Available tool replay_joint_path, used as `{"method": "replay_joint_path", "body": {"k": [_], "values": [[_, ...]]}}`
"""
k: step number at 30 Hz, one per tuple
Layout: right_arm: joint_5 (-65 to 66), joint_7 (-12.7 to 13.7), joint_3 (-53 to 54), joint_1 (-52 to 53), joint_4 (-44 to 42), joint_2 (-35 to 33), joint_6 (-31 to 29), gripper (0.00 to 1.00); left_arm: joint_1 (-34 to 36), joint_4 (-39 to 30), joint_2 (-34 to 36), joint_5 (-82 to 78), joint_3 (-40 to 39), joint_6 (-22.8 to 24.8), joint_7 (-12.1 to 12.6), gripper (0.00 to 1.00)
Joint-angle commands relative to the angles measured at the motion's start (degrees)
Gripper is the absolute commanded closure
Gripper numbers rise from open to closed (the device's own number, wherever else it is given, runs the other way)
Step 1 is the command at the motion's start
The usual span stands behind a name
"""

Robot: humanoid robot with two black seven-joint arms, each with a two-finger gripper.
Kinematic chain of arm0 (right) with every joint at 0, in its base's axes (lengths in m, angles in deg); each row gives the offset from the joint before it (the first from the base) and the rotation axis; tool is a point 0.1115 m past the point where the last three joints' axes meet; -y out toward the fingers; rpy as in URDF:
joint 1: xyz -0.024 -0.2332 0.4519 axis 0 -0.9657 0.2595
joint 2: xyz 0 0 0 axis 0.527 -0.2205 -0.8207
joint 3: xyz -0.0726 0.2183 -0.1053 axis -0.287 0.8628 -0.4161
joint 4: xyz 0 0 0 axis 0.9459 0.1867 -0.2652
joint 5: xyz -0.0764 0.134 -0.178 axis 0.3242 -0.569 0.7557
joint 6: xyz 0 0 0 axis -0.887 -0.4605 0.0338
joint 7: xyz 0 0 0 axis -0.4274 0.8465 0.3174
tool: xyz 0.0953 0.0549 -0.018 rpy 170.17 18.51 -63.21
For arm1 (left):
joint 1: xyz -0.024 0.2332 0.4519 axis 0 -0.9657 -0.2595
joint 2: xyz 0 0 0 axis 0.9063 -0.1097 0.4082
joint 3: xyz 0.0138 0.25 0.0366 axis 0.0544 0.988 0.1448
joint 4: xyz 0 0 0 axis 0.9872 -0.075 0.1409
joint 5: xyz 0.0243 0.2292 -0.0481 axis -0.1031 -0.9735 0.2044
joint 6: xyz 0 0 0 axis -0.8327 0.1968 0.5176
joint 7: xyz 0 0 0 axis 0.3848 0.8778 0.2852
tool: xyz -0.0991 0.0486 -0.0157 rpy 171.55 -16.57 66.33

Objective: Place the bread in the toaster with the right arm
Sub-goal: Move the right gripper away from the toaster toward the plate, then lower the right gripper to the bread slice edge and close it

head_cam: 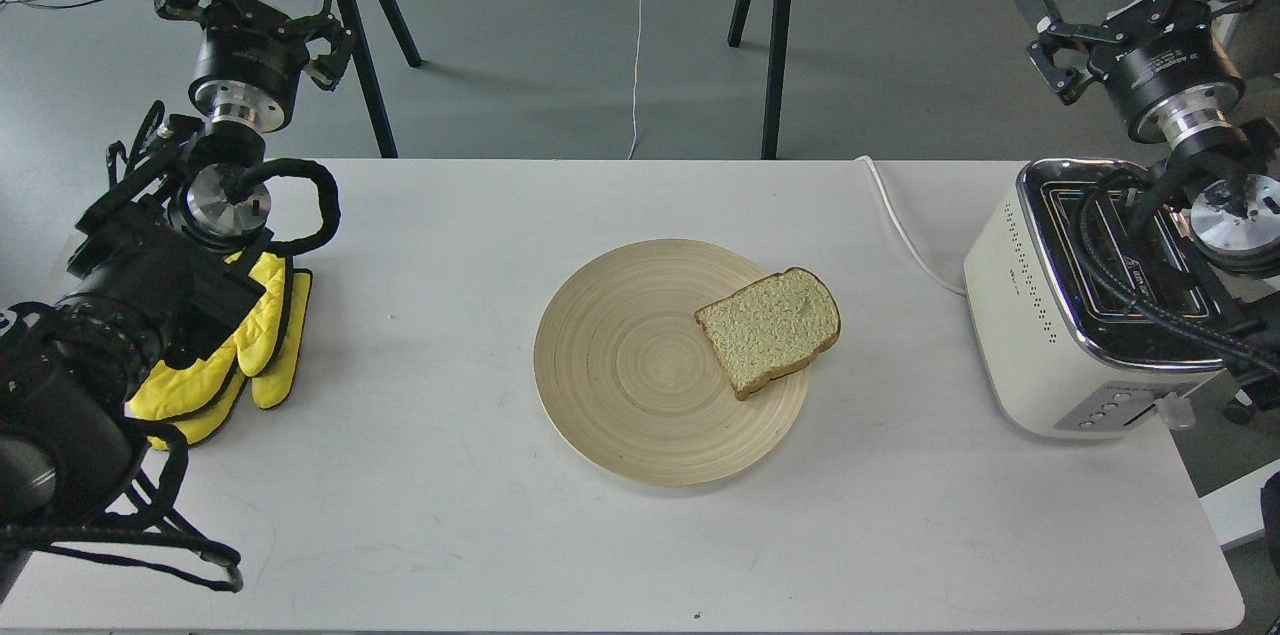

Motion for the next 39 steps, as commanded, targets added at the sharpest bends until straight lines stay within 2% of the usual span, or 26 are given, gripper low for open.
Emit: {"method": "replay_joint_path", "body": {"k": [1, 8, 12, 17, 21, 29, 34, 39], "values": [[-0.02, 0.01, -0.22, -0.83, 0.16, 0.1, -0.01, 0.01, 0.04, 0.02, 0.0, -0.09, 0.11, 0.0, -0.01, 0.0], [1.39, -0.08, -1.53, -0.13, 1.13, -0.86, 0.35, 0.01, -0.04, 0.02, 0.09, 0.26, -0.5, 0.0, -0.09, 0.0], [8.66, -0.52, -2.94, -0.39, 6.47, -3.4, 0.96, 0.01, -0.05, 0.02, 0.0, 0.26, -0.68, 0.0, -0.09, 0.0], [25.78, -0.7, -6.88, -1.27, 15.18, -5.0, 9.73, 0.02, -0.05, 0.02, -0.09, 0.26, -0.68, 0.0, -0.09, 0.0], [38.63, -0.7, -13.29, -1.54, 18.09, -5.08, 17.2, 0.02, -0.13, 0.02, -0.17, 0.26, -0.59, 0.0, -0.09, 0.0], [51.39, -0.7, -31.04, -1.62, 22.4, -5.61, 27.32, 0.02, -0.05, 0.02, -0.26, 0.17, -0.5, 0.0, -0.09, 0.0], [53.16, -0.7, -38.35, -1.62, 22.58, -4.65, 29.26, 0.03, -0.05, 0.02, -0.35, 0.17, -0.41, 0.0, -0.09, 0.0], [53.42, -0.52, -45.64, -1.71, 22.05, -3.85, 31.28, 0.11, -0.05, 0.02, -0.35, 0.17, -0.41, 0.0, -0.09, 0.0]]}}
